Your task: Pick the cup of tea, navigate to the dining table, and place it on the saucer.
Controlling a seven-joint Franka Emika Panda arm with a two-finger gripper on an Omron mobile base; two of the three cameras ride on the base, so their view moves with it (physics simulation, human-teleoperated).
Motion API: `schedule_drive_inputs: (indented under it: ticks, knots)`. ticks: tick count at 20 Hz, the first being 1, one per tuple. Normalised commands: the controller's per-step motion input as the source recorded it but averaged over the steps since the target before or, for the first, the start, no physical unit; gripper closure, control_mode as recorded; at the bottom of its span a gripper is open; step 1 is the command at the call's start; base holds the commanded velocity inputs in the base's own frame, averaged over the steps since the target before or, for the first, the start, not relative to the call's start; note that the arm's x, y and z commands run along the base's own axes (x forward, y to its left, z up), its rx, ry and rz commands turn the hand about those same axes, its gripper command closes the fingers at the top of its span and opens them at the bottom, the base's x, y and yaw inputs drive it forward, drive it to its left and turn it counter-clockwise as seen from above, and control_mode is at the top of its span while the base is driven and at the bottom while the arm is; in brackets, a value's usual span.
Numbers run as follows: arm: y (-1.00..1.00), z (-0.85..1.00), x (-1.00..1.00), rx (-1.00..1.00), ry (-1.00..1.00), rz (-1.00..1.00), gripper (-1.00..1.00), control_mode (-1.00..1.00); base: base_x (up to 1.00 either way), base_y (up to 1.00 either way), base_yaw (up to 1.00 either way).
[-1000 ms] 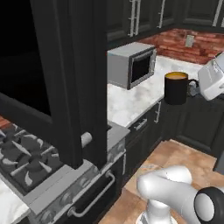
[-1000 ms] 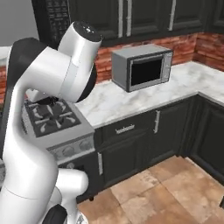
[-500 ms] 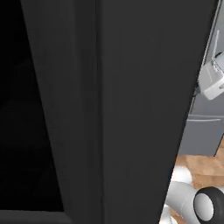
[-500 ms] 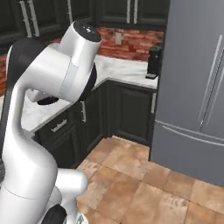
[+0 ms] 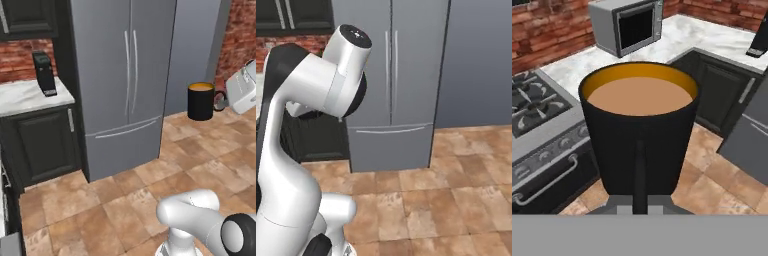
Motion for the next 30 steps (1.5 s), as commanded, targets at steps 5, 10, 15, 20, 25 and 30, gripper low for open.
schedule_drive_inputs:
  ticks: [5, 10, 15, 20, 25, 30]
  knots:
    - [0.00, 0.00, 0.00, 0.00, 0.00, 0.00, 1.00, 1.00, 0.09, -0.09, -0.81]
    - [0.00, 0.00, 0.00, 0.00, 0.00, 0.00, 1.00, 1.00, 0.12, -0.13, -0.79]
    - [0.00, 0.00, 0.00, 0.00, 0.00, 0.00, 1.00, 1.00, 0.23, -0.15, -0.75]
    - [0.00, 0.00, 0.00, 0.00, 0.00, 0.00, 1.00, 1.00, 0.46, -0.15, -0.67]
    - [0.00, 0.00, 0.00, 0.00, 0.00, 0.00, 1.00, 1.00, 0.78, -0.09, -0.56]
    - [0.00, 0.00, 0.00, 0.00, 0.00, 0.00, 1.00, 1.00, 0.74, -0.34, -0.44]
